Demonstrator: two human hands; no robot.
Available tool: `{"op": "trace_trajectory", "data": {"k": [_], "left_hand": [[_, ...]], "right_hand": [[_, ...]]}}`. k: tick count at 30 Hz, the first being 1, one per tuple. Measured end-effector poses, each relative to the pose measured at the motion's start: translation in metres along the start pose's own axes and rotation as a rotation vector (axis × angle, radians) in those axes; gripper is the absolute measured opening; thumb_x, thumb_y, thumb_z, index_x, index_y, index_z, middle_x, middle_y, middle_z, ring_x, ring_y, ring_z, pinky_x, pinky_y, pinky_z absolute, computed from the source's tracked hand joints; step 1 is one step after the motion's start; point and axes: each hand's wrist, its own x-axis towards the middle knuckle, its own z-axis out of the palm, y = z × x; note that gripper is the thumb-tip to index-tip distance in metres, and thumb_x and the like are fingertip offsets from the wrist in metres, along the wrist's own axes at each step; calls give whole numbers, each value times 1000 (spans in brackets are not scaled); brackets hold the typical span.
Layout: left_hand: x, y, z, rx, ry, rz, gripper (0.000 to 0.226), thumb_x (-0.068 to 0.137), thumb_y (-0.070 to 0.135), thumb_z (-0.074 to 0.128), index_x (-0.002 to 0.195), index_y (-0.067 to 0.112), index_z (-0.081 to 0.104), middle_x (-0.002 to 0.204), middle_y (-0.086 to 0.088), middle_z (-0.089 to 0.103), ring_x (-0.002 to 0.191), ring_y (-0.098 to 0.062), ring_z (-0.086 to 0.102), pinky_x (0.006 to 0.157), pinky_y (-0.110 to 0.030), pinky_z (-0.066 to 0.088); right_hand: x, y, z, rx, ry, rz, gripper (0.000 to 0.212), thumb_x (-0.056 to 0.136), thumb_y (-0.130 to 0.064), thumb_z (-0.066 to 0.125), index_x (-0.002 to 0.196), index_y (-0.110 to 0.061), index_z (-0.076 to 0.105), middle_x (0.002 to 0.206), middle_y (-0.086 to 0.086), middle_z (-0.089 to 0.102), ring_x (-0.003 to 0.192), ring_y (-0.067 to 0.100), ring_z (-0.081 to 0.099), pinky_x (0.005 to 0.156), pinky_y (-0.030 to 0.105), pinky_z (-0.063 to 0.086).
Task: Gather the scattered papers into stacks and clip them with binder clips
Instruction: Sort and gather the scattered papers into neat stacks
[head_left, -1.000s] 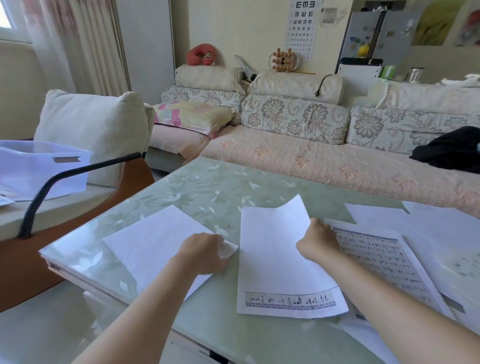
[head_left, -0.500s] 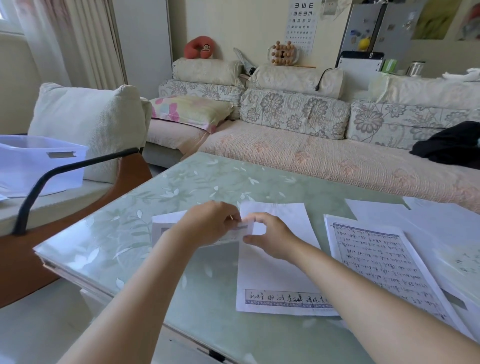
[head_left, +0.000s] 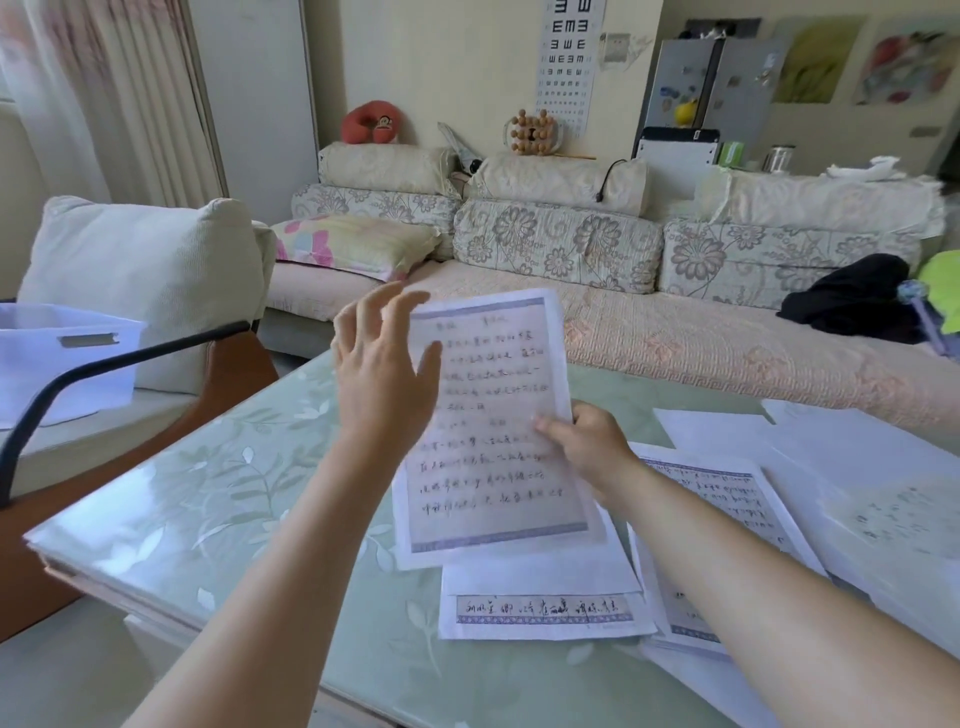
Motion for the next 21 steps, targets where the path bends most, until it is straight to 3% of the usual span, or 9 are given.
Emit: {"op": "trace_trajectory", "data": {"k": [3, 7, 10, 13, 16, 18, 21], "left_hand": [[-16, -3, 20, -9, -262, -149, 50, 90, 30, 61, 137, 28, 44, 142, -1, 41, 130, -25, 29, 109, -41, 28], [-61, -18, 54, 10, -869, -146, 54, 90, 49, 57, 140, 35, 43, 151, 1, 38, 138, -25, 25, 112, -44, 27], [-88, -26, 67, 37, -1234, -145, 70, 85, 64, 56, 146, 42, 32, 160, 4, 20, 148, -23, 7, 117, -53, 16], [-99, -29, 71, 108, -1314, -76, 74, 81, 66, 58, 146, 46, 28, 157, 11, 16, 146, -23, 3, 116, -52, 11], [-101, -33, 74, 116, -1267, -66, 85, 76, 70, 62, 148, 42, 28, 157, 13, 16, 145, -20, 5, 117, -50, 11], [-103, -37, 74, 113, -1256, -71, 89, 73, 72, 62, 148, 39, 28, 156, 12, 16, 145, -19, 7, 117, -48, 13], [-107, -42, 73, 93, -1240, -92, 91, 71, 74, 63, 146, 36, 30, 155, 11, 17, 144, -18, 9, 117, -46, 16]], "right_hand": [[9, 14, -22, -286, 49, 80, 17, 86, -15, 65, 103, -15, 69, 102, 2, 73, 90, 22, 70, 77, 36, 59], [9, 41, -33, -599, 77, 153, 25, 89, -10, 51, 113, -17, 57, 105, 2, 63, 91, 23, 59, 58, 25, 39], [5, 56, -28, -695, 81, 240, 26, 90, -11, 47, 113, -16, 54, 106, 3, 61, 92, 23, 58, 58, 26, 39], [8, 66, -18, -824, 103, 325, 30, 83, -13, 48, 110, -11, 60, 110, 9, 65, 103, 30, 59, 70, 28, 47], [14, 65, -11, -668, 178, 409, 40, 80, -17, 54, 119, -8, 59, 120, 12, 63, 110, 32, 57, 83, 32, 52], [18, 60, -12, -491, 184, 467, 42, 83, -15, 59, 123, -4, 57, 122, 11, 61, 107, 31, 57, 79, 30, 49], [17, 56, -17, -390, 190, 538, 50, 82, -11, 62, 130, -1, 51, 112, 10, 53, 91, 28, 51, 61, 28, 42]]}}
